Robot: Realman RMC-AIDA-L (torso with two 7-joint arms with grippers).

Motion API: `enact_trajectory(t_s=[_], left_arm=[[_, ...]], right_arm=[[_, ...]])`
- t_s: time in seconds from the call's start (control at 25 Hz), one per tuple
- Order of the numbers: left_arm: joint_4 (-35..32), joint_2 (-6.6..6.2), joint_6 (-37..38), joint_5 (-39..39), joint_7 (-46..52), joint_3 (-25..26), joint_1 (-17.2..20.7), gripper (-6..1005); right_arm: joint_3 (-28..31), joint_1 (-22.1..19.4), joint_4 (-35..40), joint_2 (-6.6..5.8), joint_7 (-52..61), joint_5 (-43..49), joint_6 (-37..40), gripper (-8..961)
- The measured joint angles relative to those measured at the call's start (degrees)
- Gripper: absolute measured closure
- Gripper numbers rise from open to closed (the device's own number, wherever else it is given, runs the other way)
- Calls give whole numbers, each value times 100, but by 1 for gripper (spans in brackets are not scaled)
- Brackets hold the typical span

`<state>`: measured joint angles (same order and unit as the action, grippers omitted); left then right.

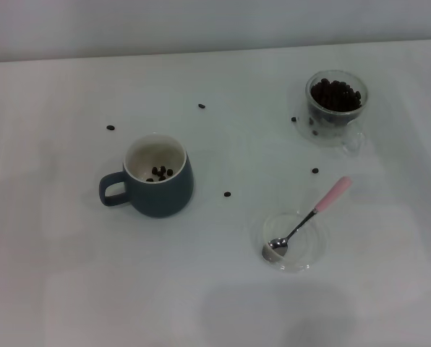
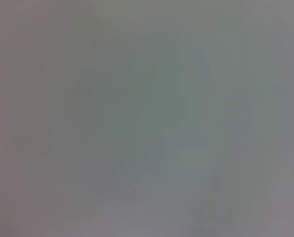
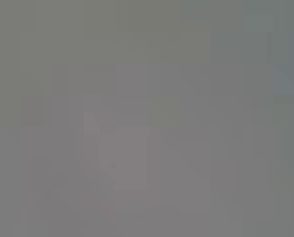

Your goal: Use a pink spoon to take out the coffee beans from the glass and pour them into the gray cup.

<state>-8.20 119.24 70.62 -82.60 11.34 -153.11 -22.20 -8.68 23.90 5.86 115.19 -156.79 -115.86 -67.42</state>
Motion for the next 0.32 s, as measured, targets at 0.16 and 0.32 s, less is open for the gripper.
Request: enact_trajectory(t_s=[0.16,0.32], left_arm=[[34,6,29,-18,7,0,21,149],[33,5,30,-76,15,55,15,149]], right_arm=[[4,9,-124,3,-302,-250,-145,93],[1,102,-135,3,-214,-264,-113,93]])
